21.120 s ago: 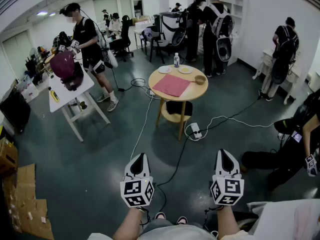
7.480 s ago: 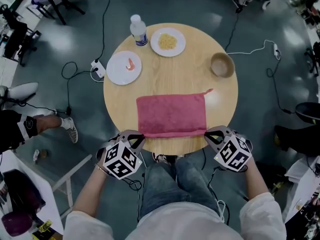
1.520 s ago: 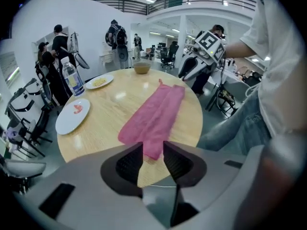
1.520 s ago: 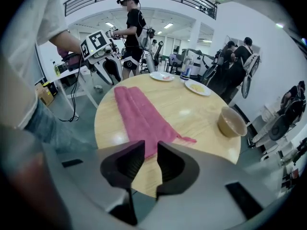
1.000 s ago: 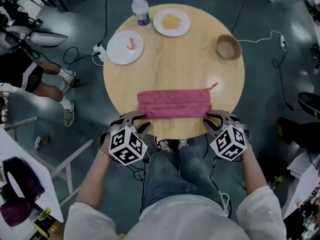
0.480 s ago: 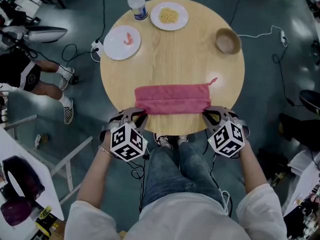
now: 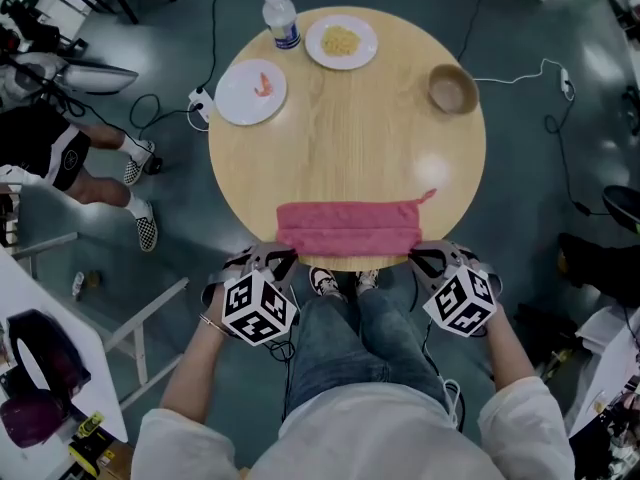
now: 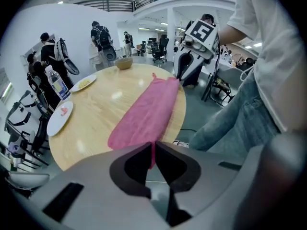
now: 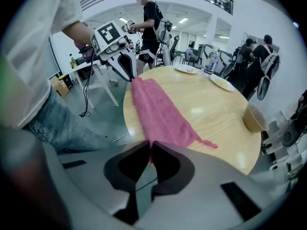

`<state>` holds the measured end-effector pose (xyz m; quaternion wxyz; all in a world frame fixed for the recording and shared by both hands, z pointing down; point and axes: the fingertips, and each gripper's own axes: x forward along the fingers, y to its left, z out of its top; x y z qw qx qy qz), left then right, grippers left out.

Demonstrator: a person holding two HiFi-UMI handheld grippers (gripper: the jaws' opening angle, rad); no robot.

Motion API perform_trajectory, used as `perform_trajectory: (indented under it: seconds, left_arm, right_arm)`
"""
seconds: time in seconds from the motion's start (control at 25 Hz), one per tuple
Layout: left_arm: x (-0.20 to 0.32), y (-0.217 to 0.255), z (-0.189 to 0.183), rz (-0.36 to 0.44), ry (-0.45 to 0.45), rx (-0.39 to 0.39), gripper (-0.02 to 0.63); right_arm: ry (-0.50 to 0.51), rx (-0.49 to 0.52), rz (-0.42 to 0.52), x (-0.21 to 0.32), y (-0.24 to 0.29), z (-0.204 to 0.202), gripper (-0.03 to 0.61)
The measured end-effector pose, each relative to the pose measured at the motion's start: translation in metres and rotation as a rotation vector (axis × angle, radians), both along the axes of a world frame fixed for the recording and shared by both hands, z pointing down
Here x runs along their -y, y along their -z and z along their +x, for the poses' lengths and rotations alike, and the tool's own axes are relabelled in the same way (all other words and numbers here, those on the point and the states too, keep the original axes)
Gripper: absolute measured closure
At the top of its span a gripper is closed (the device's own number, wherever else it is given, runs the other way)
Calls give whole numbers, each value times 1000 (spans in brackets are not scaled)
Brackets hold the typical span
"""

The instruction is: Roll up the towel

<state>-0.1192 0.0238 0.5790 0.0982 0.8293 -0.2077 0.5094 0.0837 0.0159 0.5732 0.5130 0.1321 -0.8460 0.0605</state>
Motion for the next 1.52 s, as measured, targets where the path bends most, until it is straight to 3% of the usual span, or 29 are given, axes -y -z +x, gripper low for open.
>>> perform_trajectory:
  seconds: [0.4,0.84,1.08,1.52]
  left_arm:
    - [47,19,-5,-16,63,-29,584]
    - [84,-2,-7,-95,107,3,584]
    - [91,-8,-6,-112,118,6,583]
    - [93,-13,-8,-152,175,-58,574]
  right_arm:
    - [-55,16,-14,45,22,-3,555]
    - [-82,-6,-71,84,4,-5,554]
    - [-84,-22,-97,90,-7,-4,552]
    - [-129,23,-128,94,-11,-4,541]
